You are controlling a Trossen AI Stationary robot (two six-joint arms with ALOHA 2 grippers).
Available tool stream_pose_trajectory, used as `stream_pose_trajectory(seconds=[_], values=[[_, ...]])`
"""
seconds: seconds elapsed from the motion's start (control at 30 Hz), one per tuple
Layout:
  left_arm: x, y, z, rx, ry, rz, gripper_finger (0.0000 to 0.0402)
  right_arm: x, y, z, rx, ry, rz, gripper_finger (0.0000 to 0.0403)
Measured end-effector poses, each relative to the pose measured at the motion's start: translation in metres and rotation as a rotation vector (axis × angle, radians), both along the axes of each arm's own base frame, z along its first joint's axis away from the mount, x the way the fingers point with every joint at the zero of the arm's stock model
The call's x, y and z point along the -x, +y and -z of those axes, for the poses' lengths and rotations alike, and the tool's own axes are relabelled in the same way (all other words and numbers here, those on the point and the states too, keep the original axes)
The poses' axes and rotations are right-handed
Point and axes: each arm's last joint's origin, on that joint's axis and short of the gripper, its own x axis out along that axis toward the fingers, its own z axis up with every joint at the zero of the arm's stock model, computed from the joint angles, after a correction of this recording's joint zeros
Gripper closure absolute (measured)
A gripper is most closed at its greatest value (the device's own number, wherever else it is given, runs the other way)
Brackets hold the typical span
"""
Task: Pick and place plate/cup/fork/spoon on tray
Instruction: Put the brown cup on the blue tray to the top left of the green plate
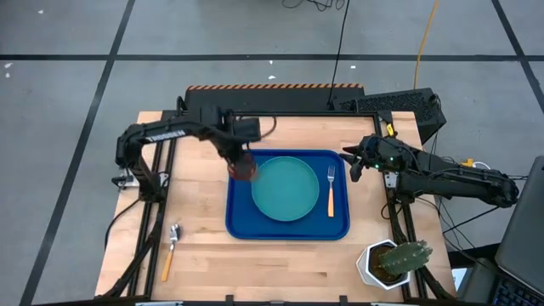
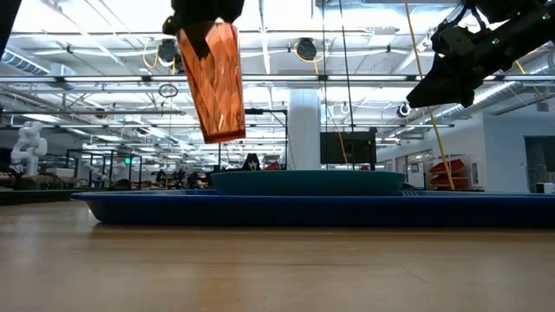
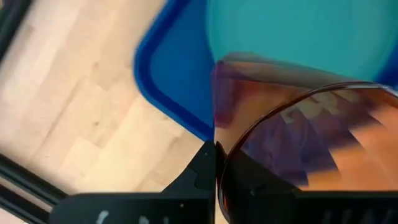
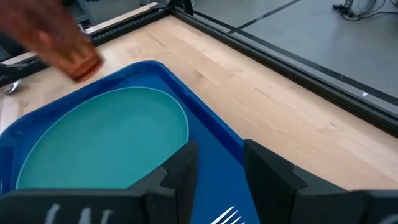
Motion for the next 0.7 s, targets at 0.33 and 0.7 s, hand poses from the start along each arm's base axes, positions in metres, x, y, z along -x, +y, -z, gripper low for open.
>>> stream_pose_trajectory(seconds=[0.33, 0.7], values=[[0.004, 0.057, 0.012, -0.002, 0.048, -0.079, 0.0394, 0.0, 0.0, 0.0, 0.01, 0.005, -0.005, 0.0282], [-0.007, 0.083, 0.037, 0.003, 0.135, -0.079, 0.0394, 0.0, 0.0, 0.0, 0.019, 0.008, -0.007, 0.0282]])
